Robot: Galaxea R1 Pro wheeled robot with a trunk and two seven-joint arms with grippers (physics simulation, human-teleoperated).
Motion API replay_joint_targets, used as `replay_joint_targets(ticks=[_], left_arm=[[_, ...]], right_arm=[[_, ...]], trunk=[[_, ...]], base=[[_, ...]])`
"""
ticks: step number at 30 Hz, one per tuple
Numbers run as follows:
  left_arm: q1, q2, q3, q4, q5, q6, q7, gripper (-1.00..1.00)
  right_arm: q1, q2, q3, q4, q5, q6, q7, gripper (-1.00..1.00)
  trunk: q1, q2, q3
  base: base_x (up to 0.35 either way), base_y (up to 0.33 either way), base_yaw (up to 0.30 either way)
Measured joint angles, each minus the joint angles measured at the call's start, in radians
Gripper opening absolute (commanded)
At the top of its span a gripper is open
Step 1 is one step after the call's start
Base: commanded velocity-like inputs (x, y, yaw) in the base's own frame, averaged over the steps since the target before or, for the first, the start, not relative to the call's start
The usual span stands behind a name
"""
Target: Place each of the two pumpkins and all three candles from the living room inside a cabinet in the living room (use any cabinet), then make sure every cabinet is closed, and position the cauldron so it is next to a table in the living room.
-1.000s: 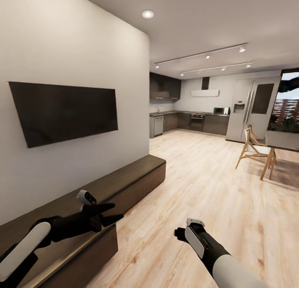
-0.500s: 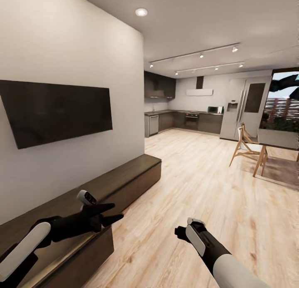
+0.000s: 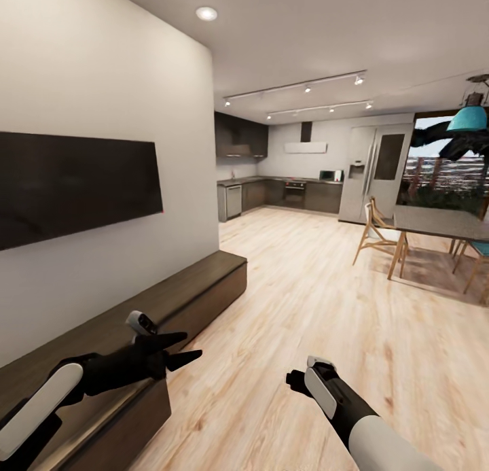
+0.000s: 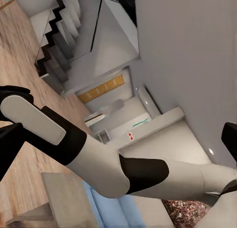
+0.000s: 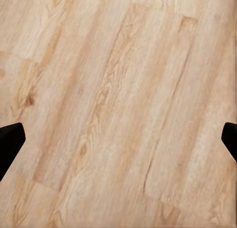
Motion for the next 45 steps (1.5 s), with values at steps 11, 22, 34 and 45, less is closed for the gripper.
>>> replay_joint_targets(ticks=[11, 22, 34, 45], left_arm=[[0.000, 0.000, 0.004, 0.022, -0.015, -0.001, 0.000, 1.00], [0.000, 0.000, 0.004, 0.071, -0.020, -0.002, -0.003, 1.00], [0.000, -0.002, 0.002, 0.072, -0.065, -0.003, -0.002, 1.00], [0.000, 0.003, 0.005, 0.100, -0.071, -0.006, -0.001, 1.00]], right_arm=[[0.000, -0.005, -0.007, 0.006, -0.002, 0.000, -0.002, 1.00], [0.000, -0.008, -0.080, 0.011, -0.003, 0.002, -0.002, 1.00], [0.000, -0.008, -0.083, 0.012, -0.003, 0.002, -0.003, 1.00], [-0.002, -0.001, -0.077, -0.001, 0.012, -0.008, 0.002, 1.00]], trunk=[[-0.042, 0.077, 0.023], [-0.054, 0.098, 0.024], [-0.054, 0.098, 0.021], [-0.054, 0.098, 0.021]], base=[[0.000, 0.000, -0.219], [-0.023, 0.000, -0.243], [0.233, 0.000, -0.225], [0.125, 0.000, -0.011]])
